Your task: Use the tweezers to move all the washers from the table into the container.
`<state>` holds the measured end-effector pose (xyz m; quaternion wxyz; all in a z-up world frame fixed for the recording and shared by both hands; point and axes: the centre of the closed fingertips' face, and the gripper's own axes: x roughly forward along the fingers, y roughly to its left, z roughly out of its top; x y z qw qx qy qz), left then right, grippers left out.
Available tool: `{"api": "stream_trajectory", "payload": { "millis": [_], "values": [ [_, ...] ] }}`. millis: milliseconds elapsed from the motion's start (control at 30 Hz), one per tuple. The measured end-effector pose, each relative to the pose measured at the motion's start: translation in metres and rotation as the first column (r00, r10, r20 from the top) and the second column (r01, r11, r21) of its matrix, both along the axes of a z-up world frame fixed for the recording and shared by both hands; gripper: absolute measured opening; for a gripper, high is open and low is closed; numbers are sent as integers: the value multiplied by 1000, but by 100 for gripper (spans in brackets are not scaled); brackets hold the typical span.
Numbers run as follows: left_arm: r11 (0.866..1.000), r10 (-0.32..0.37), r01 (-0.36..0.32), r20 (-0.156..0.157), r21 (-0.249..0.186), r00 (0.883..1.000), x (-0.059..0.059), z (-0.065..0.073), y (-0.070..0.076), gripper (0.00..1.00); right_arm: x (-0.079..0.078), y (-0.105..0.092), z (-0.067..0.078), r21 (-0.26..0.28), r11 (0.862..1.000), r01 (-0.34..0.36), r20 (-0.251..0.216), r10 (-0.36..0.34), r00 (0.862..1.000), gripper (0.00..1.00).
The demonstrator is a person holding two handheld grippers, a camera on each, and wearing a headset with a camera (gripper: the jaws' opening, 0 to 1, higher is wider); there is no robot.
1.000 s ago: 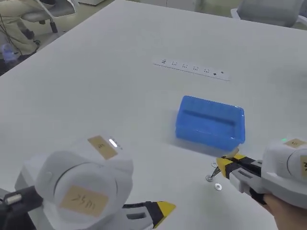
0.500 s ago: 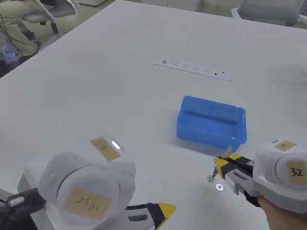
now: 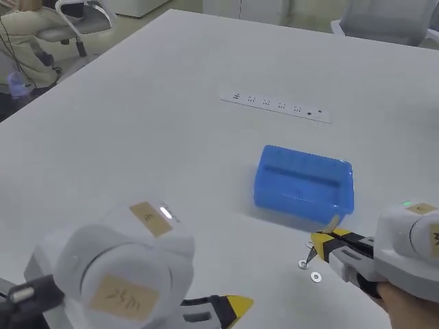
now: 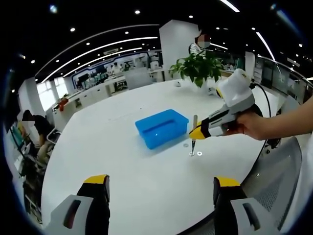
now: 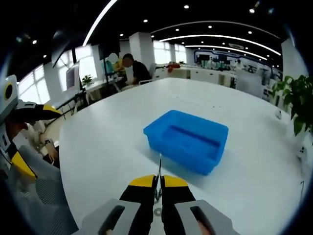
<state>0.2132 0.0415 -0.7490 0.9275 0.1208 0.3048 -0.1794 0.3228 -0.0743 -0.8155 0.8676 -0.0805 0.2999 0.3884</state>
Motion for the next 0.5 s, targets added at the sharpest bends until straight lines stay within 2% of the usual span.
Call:
{"api": "stream_trajectory", "payload": {
  "millis": [300, 500],
  "values": [
    [1000, -8, 8, -5, 15, 1000, 0, -1, -1, 89, 0, -2, 4, 8, 1000, 2, 0, -2, 1000, 0],
    [1000, -1, 1, -4, 0, 1000, 0, -1, -1, 90, 2, -1, 12, 17, 1000, 0, 8, 0, 1000, 0]
  ]
}}
